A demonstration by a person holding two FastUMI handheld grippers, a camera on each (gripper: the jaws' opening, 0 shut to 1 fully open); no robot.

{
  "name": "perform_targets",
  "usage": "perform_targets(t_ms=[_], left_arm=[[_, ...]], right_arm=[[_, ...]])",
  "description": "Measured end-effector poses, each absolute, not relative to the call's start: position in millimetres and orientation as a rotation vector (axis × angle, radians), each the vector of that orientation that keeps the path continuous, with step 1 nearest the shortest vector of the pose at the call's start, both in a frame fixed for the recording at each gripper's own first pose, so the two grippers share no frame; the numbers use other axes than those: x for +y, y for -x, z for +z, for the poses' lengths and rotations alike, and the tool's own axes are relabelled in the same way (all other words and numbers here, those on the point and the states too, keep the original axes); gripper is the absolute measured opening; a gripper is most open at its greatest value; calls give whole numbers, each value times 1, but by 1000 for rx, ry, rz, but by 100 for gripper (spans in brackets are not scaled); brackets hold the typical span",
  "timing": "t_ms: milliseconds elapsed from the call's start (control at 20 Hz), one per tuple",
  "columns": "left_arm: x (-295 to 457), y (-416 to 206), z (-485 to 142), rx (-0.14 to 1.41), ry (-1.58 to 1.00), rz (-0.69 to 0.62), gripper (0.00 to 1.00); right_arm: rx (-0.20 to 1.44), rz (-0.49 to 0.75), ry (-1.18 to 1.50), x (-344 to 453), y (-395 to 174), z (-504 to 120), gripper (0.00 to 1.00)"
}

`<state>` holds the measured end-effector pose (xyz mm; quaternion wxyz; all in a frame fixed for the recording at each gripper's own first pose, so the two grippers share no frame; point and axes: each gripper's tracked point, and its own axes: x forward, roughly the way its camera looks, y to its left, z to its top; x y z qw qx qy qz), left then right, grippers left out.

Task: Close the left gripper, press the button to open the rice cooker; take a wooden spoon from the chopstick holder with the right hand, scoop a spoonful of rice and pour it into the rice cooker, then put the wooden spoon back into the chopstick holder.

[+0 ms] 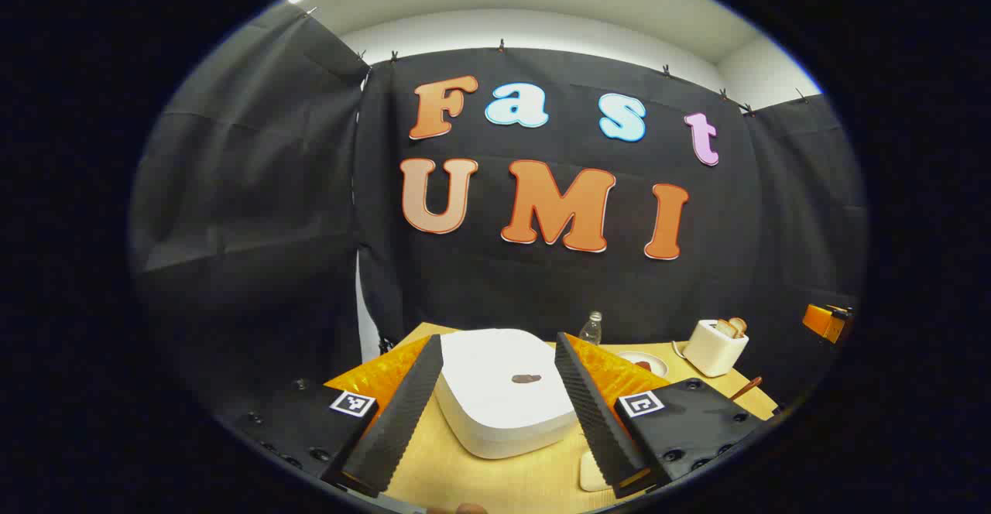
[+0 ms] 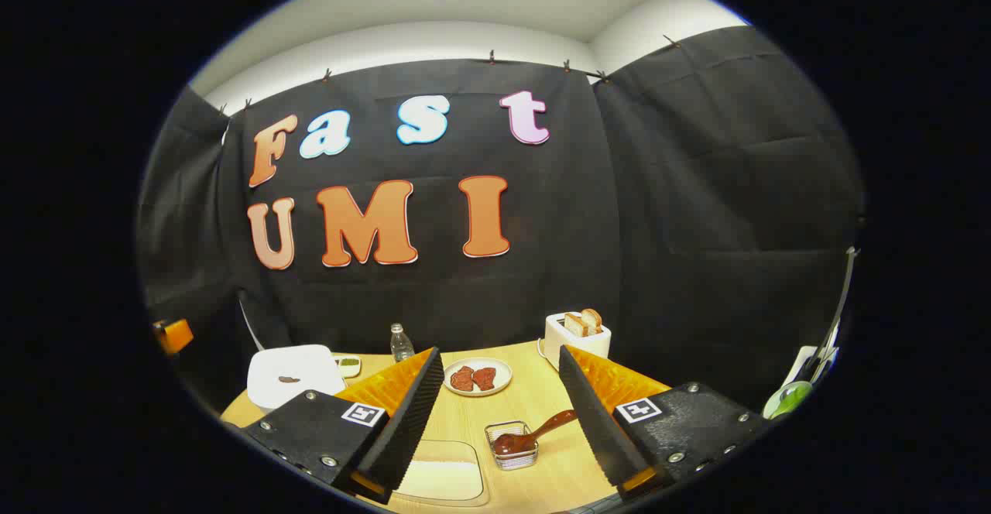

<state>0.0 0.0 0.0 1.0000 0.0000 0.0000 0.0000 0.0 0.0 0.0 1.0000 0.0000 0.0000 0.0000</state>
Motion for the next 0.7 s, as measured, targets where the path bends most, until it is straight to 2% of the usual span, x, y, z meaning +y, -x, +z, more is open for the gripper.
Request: perform_targets(t_ms=[700], left_arm=[[-27,-7,17,21,28,49,97]], right_arm=[[14,140,6,-4,-21,13,93]])
